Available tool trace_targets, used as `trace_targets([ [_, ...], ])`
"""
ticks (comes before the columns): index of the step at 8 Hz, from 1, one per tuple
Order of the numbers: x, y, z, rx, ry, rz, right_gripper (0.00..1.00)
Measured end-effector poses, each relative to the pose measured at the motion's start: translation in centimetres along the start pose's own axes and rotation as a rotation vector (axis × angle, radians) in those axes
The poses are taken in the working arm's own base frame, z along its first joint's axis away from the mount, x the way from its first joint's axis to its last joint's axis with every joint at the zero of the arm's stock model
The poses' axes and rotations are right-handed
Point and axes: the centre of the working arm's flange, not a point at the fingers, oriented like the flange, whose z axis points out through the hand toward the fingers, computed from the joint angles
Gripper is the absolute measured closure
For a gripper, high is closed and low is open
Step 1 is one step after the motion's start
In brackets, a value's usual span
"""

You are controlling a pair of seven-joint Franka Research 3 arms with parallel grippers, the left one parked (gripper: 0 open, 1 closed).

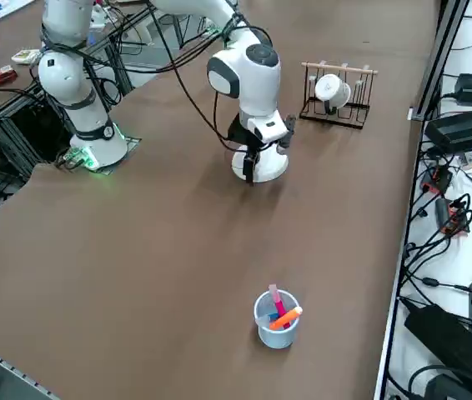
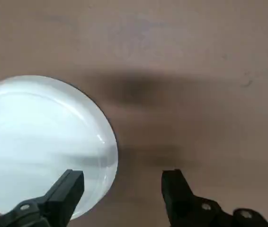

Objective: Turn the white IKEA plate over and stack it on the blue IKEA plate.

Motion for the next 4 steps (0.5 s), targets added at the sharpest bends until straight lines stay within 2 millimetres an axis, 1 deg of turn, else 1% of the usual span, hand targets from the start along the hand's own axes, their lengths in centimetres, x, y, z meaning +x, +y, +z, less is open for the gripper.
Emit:
trace_targets([
  [2, 0.1, 0.3, 1.4, -0.028, -0.012, 0.004, 0.00],
  [4, 0.1, 0.4, 2.2, -0.040, -0.020, 0.006, 0.00],
])
